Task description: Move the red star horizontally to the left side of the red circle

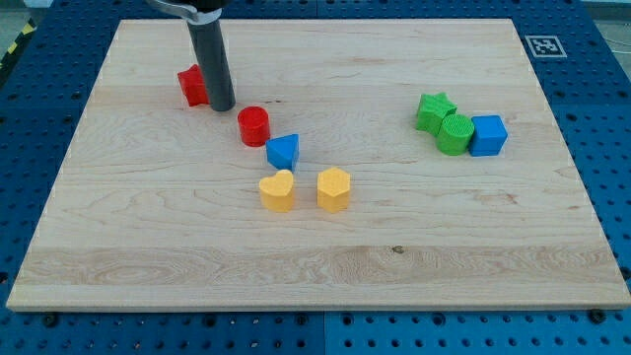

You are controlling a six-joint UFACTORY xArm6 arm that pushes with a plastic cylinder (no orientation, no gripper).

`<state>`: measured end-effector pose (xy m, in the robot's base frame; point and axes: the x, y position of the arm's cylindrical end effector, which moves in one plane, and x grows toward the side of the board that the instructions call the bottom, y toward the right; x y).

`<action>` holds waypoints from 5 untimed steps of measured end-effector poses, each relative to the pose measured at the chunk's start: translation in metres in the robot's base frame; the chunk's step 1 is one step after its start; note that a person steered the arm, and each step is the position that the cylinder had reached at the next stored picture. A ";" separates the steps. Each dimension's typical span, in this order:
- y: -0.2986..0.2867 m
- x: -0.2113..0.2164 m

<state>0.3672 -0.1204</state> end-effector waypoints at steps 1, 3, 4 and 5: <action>0.008 -0.042; -0.018 -0.073; -0.027 -0.045; -0.034 -0.012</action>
<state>0.3556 -0.1541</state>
